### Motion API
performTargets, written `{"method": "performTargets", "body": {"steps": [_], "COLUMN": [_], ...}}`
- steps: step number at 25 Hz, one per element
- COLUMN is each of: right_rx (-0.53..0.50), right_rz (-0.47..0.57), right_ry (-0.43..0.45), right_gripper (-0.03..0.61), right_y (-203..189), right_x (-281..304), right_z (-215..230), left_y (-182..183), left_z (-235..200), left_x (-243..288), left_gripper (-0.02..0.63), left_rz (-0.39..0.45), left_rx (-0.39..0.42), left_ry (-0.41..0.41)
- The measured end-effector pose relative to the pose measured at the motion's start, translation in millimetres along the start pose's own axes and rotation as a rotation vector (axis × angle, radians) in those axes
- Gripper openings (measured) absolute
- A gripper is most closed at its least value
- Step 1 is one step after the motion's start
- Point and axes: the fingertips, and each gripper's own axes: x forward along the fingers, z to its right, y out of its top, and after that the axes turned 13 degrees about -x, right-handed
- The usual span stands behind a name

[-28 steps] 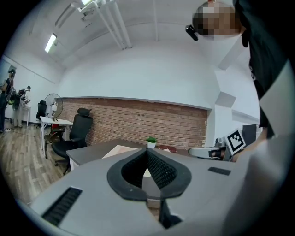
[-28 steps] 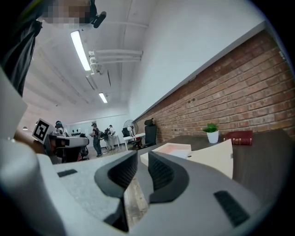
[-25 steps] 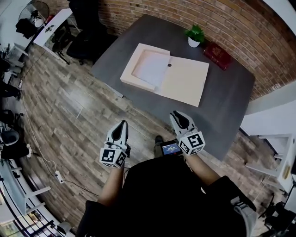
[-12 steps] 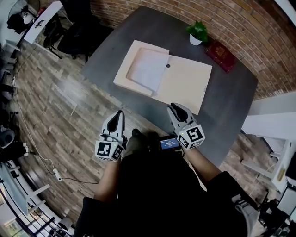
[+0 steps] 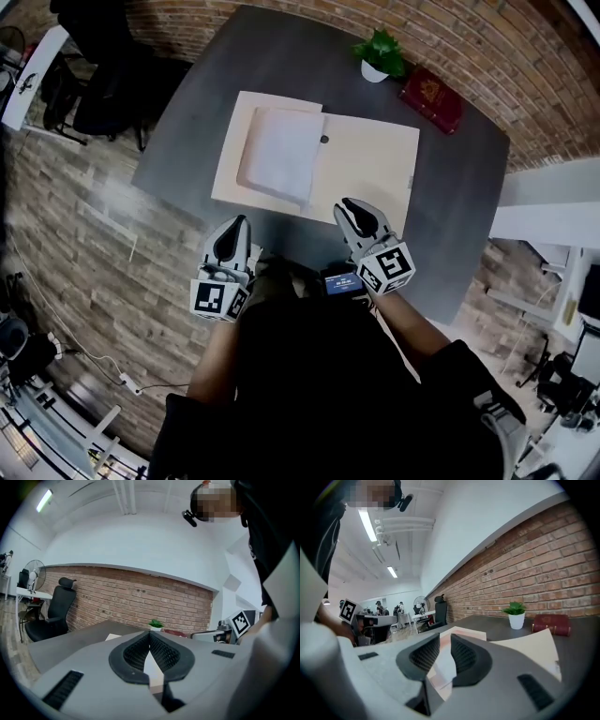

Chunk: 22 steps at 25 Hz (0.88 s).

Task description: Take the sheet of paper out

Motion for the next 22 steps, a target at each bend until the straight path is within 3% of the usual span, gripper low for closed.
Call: {"method": "performTargets", "body": {"steps": [16,22], "right_rx": [-0.023,-0.012], "right_rz": [-0.119,-0.195], "right_ry": [-0.209,-0.227], "right_gripper": [0.075,0.075], "right_y": [2,-14], "right_x": [98,119], "right_z": [32,37], "left_y": [10,0], "left_z": [-78,-90], "left_x": [108,121], "left_gripper": [-0.005,-0.005], "left_rz": [-0.138,-0.183], "left_rx": [0.038,0.037], "left_ry": [-0.246,-0.323]}}
